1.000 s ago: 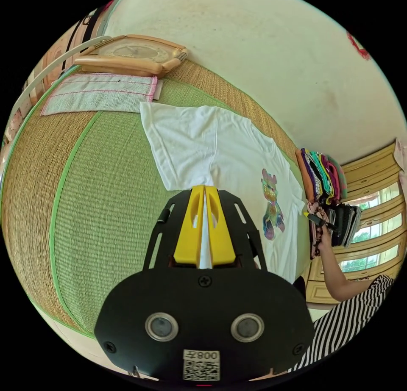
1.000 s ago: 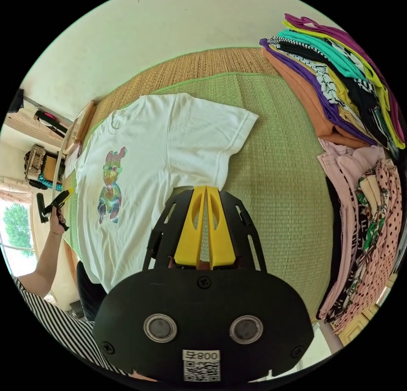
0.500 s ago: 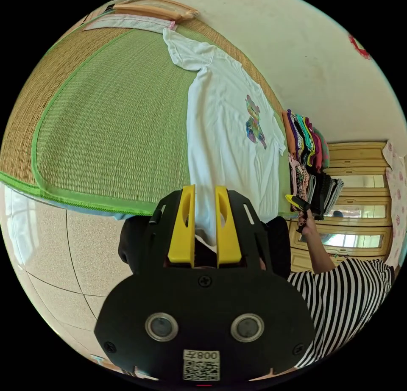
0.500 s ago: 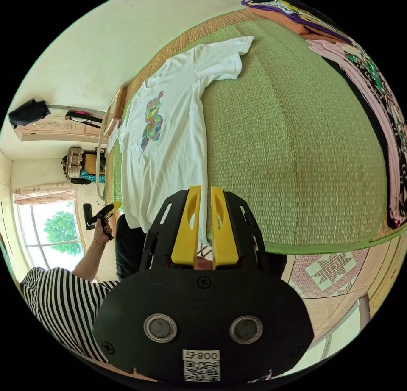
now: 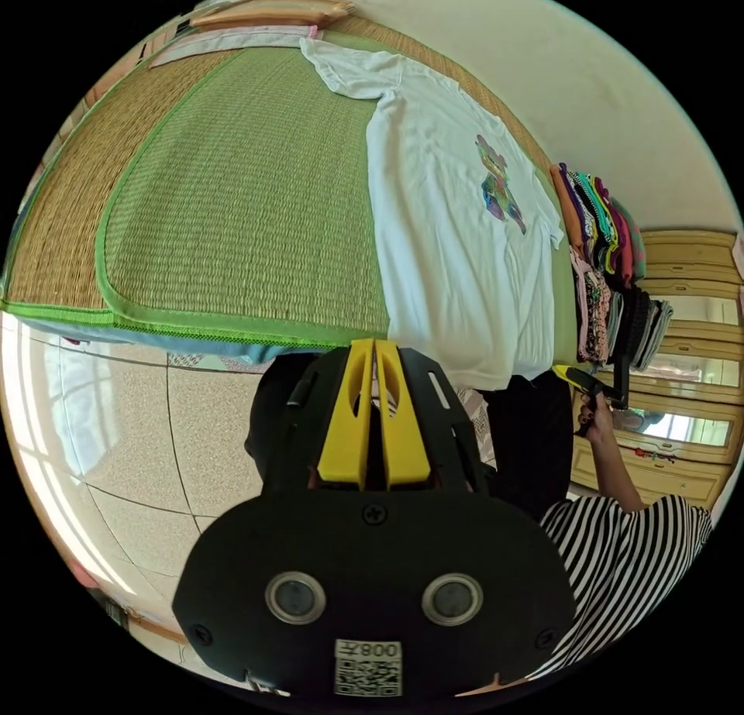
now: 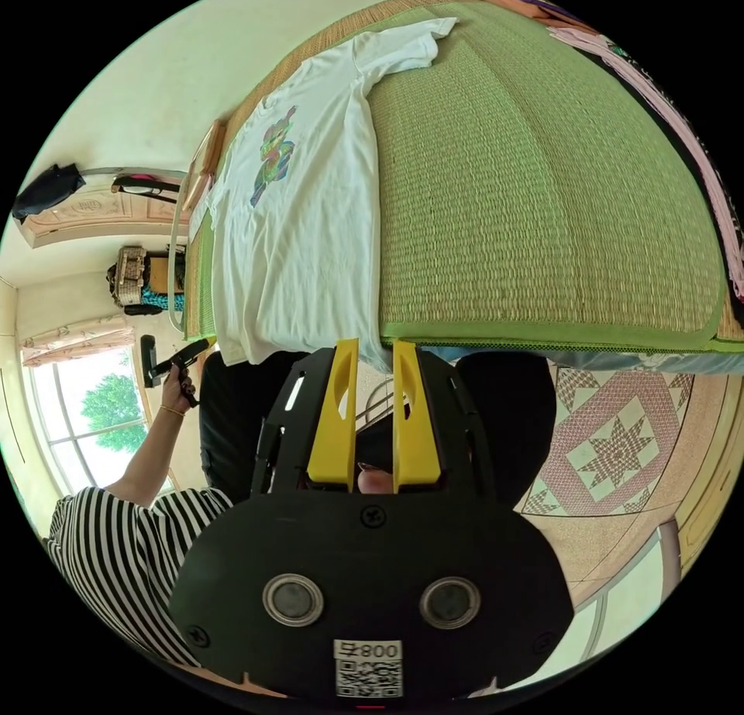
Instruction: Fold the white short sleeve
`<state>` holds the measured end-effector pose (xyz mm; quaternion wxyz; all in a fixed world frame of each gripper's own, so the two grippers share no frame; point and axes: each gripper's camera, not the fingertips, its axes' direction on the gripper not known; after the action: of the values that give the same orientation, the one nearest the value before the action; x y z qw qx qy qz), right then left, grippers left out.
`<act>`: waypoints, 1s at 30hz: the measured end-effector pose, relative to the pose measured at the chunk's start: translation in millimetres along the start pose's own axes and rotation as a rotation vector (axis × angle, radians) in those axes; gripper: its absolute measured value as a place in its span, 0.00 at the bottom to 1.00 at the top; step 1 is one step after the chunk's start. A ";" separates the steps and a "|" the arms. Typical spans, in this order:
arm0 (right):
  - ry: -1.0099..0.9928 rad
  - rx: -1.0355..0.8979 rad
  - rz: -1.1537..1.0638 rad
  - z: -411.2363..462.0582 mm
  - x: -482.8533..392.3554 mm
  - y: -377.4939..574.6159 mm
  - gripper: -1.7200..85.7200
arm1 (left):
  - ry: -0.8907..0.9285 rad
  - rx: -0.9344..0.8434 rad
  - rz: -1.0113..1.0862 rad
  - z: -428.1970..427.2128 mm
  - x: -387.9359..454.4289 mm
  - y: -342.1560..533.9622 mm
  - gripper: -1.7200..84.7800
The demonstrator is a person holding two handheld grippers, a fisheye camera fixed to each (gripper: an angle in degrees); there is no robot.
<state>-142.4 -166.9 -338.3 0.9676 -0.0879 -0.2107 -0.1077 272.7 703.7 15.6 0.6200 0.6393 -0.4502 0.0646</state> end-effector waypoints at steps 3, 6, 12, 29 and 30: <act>-0.001 0.006 0.010 3.2 3.6 5.6 0.11 | 0.034 0.033 0.008 -5.1 -2.4 15.8 0.04; -0.016 -0.006 0.027 9.8 7.7 8.2 0.11 | 0.041 -0.019 0.045 5.9 1.5 23.0 0.07; 0.002 -0.012 0.029 13.7 6.3 8.5 0.11 | -0.069 -0.181 0.101 34.3 12.3 24.8 0.06; 0.059 -0.100 -0.012 43.8 -20.8 -27.8 0.11 | 0.093 0.008 0.000 -25.6 -43.0 88.9 0.03; 0.075 -0.113 -0.026 47.1 -25.8 -32.2 0.08 | 0.089 0.004 0.004 -25.7 -42.8 89.2 0.03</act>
<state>-191.6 -183.3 -303.2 0.9669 -0.1353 -0.1688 -0.1351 201.4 762.3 59.4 0.6381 0.6361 -0.4234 0.0949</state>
